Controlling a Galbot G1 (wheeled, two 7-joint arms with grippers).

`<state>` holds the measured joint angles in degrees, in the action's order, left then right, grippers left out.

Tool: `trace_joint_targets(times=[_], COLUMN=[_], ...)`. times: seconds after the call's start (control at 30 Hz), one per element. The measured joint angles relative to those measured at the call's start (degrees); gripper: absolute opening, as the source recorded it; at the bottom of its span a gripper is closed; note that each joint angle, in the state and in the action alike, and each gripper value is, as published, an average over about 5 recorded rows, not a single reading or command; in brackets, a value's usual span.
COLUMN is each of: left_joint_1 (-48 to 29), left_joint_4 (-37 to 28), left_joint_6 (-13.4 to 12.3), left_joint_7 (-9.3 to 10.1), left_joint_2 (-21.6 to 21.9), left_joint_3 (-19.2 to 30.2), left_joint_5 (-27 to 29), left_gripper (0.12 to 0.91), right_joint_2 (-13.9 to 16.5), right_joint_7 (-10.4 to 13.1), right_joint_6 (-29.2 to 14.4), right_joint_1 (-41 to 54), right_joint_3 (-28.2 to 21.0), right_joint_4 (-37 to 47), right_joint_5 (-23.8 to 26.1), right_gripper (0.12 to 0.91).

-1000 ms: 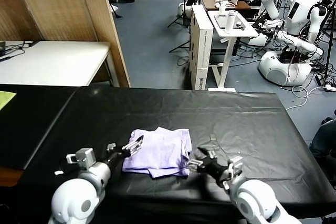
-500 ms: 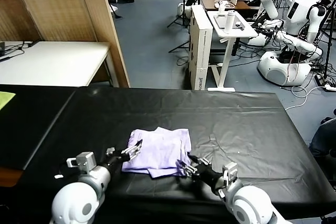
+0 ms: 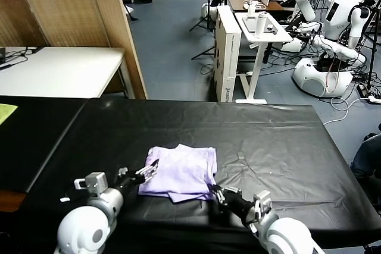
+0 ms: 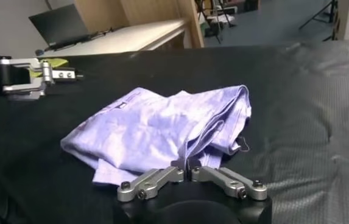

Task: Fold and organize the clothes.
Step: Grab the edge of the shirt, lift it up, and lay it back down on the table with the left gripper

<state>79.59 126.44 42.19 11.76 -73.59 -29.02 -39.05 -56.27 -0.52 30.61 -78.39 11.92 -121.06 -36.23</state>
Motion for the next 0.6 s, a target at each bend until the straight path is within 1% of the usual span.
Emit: trace_joint_targets(times=[0.07, 0.1, 0.17, 0.2, 0.27, 0.3, 0.33, 0.4, 0.43, 0.47, 0.53, 0.6], left_joint_1=[-0.17, -0.24, -0.32, -0.32, -0.24, -0.17, -0.07, 0.17, 0.31, 0.46, 0.72, 0.89], left_joint_4=[-0.33, -0.51, -0.92, -1.16, -1.67, -1.96, -2.30, -3.10, -3.59, -4.13, -5.28, -6.48], left_joint_6=[0.00, 0.00, 0.00, 0.00, -0.10, -0.42, -1.02, -3.20, -4.68, -6.20, -9.34, -12.26], left_joint_7=[-0.13, -0.25, -0.77, -1.19, -2.25, -2.91, -3.58, -5.12, -5.89, -6.61, -7.94, -9.12], left_joint_2=[0.09, 0.13, 0.16, 0.13, -0.02, -0.15, -0.33, -0.86, -1.21, -1.62, -2.55, -3.56], left_joint_3=[-0.05, -0.06, -0.09, -0.11, -0.18, -0.26, -0.36, -0.68, -0.90, -1.13, -1.55, -1.91], left_joint_5=[0.11, 0.19, 0.57, 0.87, 1.60, 2.10, 2.71, 4.13, 4.83, 5.41, 6.07, 6.41], left_gripper=[0.907, 0.907, 0.907, 0.907, 0.907, 0.907, 0.907, 0.907, 0.907, 0.907, 0.907, 0.907], right_joint_2=[0.03, 0.03, 0.03, 0.03, 0.09, 0.16, 0.26, 0.55, 0.68, 0.76, 0.71, 0.44], right_joint_7=[0.62, 0.87, 1.15, 1.15, 0.93, 0.75, 0.54, 0.15, 0.00, -0.10, -0.17, -0.17], right_joint_6=[0.45, 0.60, 0.67, 0.56, 0.21, -0.05, -0.31, -0.91, -1.25, -1.55, -2.09, -2.41], right_joint_1=[-0.41, -0.61, -1.03, -1.28, -1.80, -2.10, -2.44, -3.27, -3.78, -4.31, -5.22, -5.71], right_joint_3=[0.28, 0.47, 0.94, 1.24, 1.96, 2.41, 2.92, 4.16, 4.89, 5.66, 7.28, 8.77], right_joint_4=[-0.05, -0.18, -0.61, -0.90, -1.57, -1.99, -2.47, -3.64, -4.35, -5.08, -6.41, -7.27], right_joint_5=[-0.48, -0.77, -1.33, -1.53, -1.82, -1.98, -2.11, -2.33, -2.45, -2.59, -2.91, -3.23], right_gripper=[0.140, 0.155, 0.221, 0.272, 0.399, 0.456, 0.532, 0.646, 0.719, 0.773, 0.857, 0.891])
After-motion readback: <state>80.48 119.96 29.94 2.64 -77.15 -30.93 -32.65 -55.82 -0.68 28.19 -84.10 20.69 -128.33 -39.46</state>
